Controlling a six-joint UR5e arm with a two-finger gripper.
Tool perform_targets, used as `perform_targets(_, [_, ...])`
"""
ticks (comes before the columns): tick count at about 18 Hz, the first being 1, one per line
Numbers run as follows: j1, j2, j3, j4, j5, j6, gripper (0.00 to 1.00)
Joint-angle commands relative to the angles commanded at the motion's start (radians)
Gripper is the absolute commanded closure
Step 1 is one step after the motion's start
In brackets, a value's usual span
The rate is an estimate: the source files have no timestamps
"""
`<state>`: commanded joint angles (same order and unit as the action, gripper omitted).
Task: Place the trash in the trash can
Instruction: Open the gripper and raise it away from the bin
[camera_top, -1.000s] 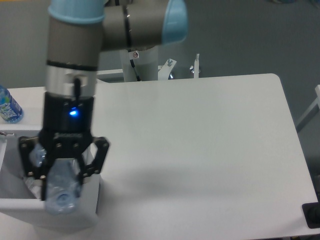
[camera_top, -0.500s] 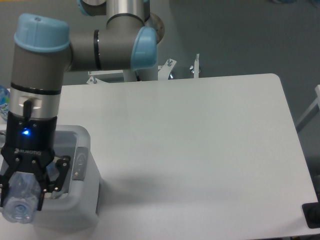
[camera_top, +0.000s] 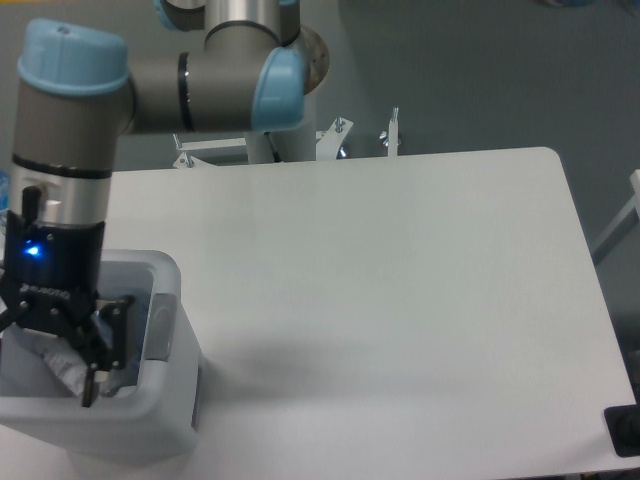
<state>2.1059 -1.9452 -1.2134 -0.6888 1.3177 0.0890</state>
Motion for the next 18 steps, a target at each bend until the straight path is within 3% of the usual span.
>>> perform_targets(5, [0.136,0.043,0.015,-0.003,-0.003,0.011,0.00])
perform_targets(8, [0.193,0.046,0.011,-0.023,0.003,0.131,0.00])
perform_targets(15, [0.324,0.094,-0.017,-0.270,0.006,0.469,0.00])
perform_targets(18, [0.390,0.144,-0.072,-0.301,0.011,0.584,0.00])
